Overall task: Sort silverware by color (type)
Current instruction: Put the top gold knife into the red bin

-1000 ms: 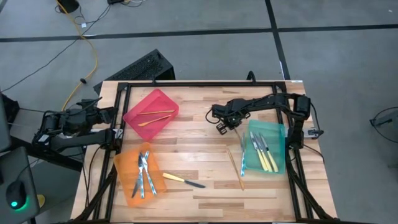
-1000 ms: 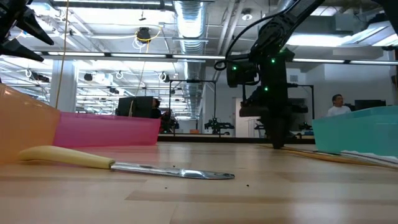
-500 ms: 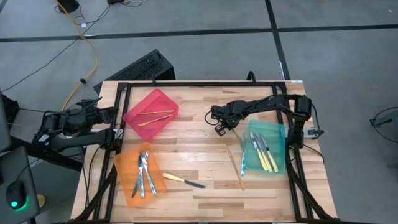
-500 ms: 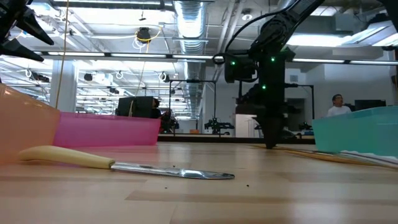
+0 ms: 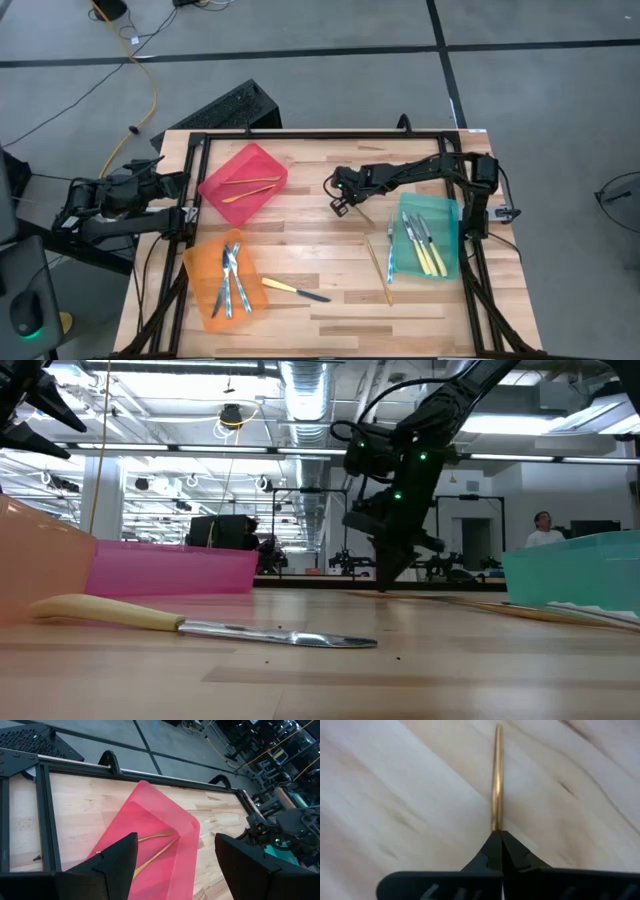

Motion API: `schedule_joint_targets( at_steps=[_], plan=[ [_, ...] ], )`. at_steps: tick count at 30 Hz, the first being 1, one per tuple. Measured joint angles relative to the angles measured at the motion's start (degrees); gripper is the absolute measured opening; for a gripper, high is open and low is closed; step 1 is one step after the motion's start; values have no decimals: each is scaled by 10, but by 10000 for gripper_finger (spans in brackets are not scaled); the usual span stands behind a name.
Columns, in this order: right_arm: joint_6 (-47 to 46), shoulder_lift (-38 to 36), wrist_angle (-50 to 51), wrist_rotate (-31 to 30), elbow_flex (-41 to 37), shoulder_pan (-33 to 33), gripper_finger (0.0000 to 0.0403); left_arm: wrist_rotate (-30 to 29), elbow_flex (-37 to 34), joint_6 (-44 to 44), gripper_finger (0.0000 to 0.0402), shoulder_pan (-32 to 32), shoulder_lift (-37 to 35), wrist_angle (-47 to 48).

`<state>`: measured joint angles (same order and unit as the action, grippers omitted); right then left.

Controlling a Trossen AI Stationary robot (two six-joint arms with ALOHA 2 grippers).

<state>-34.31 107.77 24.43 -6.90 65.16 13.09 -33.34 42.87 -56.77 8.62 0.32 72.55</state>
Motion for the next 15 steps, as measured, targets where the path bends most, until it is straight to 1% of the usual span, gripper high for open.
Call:
schedule_joint_targets(
  at_steps=[8, 15],
  plan=[
    [12, 2, -89, 0, -1, -8, 4, -3, 0, 0, 247, 0, 0, 0],
    [19, 1, -121, -1, -1, -11, 4, -5, 0, -10, 247, 0, 0, 0]
  ],
)
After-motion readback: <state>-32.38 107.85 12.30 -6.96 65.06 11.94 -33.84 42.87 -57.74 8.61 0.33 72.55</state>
